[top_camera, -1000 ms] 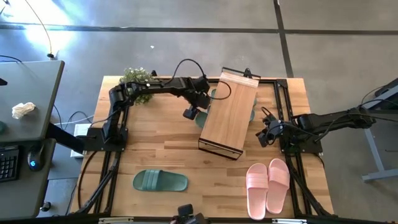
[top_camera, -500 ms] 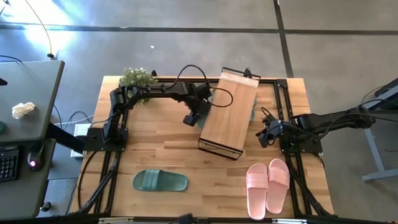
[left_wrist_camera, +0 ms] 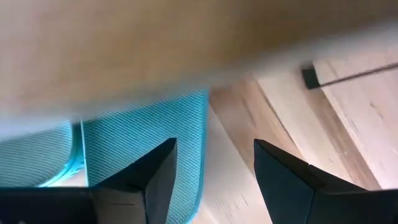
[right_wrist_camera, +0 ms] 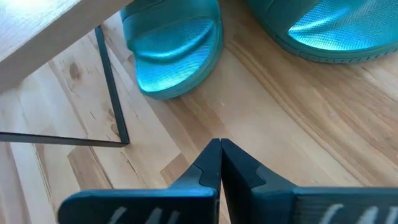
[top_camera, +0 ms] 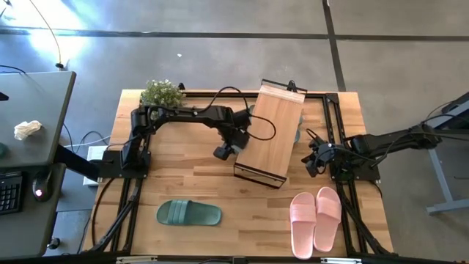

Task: Pick and place slides into the shelf
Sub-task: Put the green slide under the shelf

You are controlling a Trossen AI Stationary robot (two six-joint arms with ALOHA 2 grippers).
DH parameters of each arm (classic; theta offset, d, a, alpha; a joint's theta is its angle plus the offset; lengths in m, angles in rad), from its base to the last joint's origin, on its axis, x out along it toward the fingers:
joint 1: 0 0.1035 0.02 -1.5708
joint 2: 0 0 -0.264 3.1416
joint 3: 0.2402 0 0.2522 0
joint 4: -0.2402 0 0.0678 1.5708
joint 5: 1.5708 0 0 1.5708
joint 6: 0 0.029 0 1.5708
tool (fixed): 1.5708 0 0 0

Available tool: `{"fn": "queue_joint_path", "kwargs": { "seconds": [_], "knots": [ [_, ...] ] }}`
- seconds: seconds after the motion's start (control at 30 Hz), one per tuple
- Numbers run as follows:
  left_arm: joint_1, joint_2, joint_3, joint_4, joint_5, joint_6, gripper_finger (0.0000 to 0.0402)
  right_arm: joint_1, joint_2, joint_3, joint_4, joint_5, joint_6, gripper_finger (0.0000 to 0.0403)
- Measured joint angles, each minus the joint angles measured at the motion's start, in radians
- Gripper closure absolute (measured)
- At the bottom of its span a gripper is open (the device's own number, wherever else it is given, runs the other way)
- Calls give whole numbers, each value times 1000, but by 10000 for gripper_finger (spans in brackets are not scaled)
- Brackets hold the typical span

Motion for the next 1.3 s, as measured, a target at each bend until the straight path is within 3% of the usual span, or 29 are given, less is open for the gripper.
{"fn": "queue_joint_path", "kwargs": {
  "seconds": [0.2,0.6,0.77,0.87,1.0,1.1,1.3],
  "knots": [
    [-5,0,0,-11,-66,-23,211,17,0,0,0,0,1,403],
    [83,-4,1,-118,-90,-12,305,27,0,0,0,0,11,403],
    [130,-8,1,-124,-166,-37,331,27,0,0,-1,4,81,403],
    [166,-8,1,-92,-156,-55,344,36,8,-8,1,-9,138,403],
    [196,1,1,-46,-95,-59,356,79,-12,-126,201,-40,167,403],
    [198,2,0,-57,-89,-29,362,119,-29,-201,403,48,133,403],
    [197,4,-7,-45,-67,18,369,174,-5,-281,489,162,126,403]
  ]
}}
